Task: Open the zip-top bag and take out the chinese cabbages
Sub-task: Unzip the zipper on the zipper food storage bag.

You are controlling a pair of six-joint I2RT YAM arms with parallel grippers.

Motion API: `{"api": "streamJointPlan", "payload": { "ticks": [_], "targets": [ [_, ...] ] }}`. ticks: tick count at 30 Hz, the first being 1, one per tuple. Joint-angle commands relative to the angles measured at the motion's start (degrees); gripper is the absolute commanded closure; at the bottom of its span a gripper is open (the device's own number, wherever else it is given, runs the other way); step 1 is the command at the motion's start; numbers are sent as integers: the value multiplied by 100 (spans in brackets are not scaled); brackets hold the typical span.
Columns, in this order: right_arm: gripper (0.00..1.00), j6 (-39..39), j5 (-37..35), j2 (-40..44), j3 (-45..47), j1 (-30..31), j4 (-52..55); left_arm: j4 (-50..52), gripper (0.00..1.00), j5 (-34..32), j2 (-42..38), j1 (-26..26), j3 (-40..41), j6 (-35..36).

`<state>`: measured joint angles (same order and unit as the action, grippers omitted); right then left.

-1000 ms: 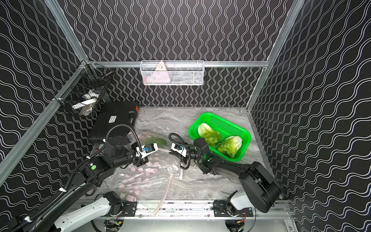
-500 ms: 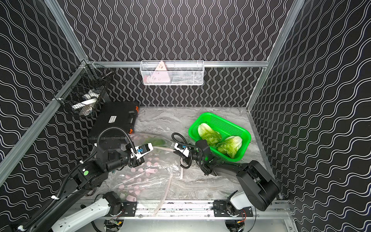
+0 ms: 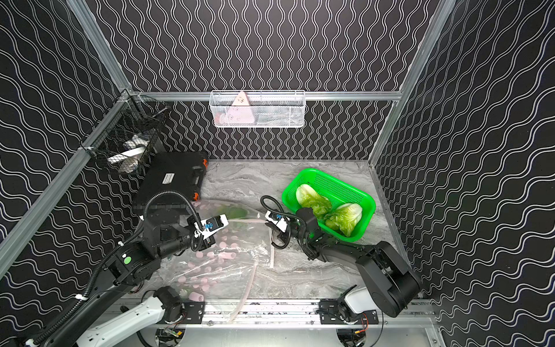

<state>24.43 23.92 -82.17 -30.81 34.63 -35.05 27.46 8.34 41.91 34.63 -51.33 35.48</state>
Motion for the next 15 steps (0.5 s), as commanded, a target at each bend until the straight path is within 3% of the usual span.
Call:
{"api": "streamJointPlan", "payload": {
  "ticks": [1, 6, 10, 15],
  "targets": [
    [93, -70, -56, 26, 32, -59, 75, -233, 100, 19, 1, -5, -7, -16],
    [83, -108, -47, 34, 5, -69, 73, -258, 100, 23, 36, -8, -32, -6],
    [59, -298, -175, 213, 110, -68, -166, -234, 100, 105, 115, -5, -43, -6],
    [53, -758, -283, 943, -213, -53, 555, -291, 100, 400, 151, -1, 39, 30]
  ]
}}
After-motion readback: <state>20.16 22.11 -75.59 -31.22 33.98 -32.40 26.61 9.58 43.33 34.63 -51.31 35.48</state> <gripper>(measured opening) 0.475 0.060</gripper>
